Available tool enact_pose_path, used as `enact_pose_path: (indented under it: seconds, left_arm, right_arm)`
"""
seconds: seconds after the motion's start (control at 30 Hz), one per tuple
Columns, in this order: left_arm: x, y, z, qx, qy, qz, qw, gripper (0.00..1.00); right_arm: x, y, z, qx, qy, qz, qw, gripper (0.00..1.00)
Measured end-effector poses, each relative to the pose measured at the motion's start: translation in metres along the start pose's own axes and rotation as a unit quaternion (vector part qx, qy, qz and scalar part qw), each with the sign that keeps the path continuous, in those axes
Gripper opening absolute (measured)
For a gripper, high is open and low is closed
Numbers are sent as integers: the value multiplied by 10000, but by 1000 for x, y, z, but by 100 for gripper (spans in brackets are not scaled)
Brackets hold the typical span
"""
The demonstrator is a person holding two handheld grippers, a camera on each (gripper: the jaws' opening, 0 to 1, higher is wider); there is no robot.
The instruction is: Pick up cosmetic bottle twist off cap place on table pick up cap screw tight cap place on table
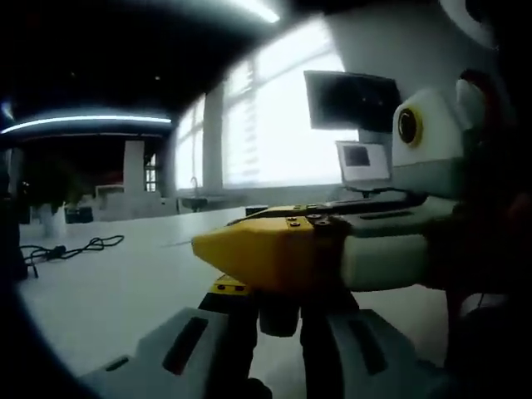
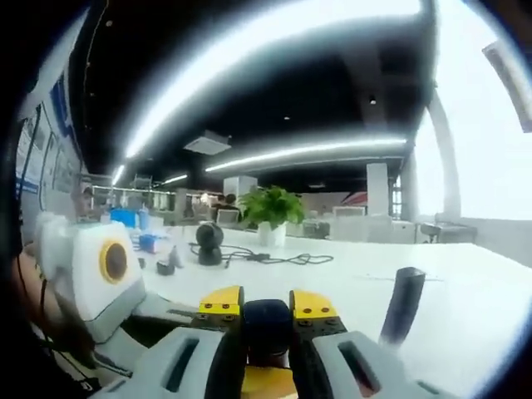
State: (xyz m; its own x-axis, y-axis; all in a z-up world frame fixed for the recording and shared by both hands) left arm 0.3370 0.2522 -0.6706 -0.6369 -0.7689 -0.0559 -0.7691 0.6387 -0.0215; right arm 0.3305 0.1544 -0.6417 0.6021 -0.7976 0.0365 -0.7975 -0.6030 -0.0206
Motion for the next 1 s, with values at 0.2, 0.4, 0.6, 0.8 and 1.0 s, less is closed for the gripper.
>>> enact_pose_path:
  seconds: [0.2, 0.4, 0.6, 0.8, 1.0]
  left_arm:
    - [-1, 0, 0, 33, 25, -47, 10000, 9]
    - [-1, -2, 2, 100, -25, 19, 9999, 9]
    - [-1, -5, 6, 101, -59, 127, 9999, 10]
    - [2, -10, 6, 63, -102, 33, 9999, 10]
    - [1, -10, 6, 51, 48, 105, 9999, 10]
  right_arm:
    - [0, 0, -2, 10, 77, -45, 10000, 12]
    - [3, -1, -1, -9, 106, -85, 9999, 12]
    - [6, 0, 1, -46, 24, -37, 10000, 12]
    - [9, 1, 3, -13, -109, 101, 9999, 12]
    - [9, 1, 2, -80, 10, 12, 10000, 13]
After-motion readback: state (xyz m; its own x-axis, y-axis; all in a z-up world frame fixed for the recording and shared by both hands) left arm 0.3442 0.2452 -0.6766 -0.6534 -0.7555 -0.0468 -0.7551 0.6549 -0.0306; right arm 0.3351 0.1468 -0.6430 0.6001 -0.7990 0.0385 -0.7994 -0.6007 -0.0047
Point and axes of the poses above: the point that each gripper's makers call its tool centre point, and the gripper's own axes: y roughly backward along the fingers, x roughly to its right, z roughly out of its underside, the point moved 10 cm from there along y, roughly backward along the fingers, and after that the axes turned 6 degrees about -z, right-handed, at the moved point
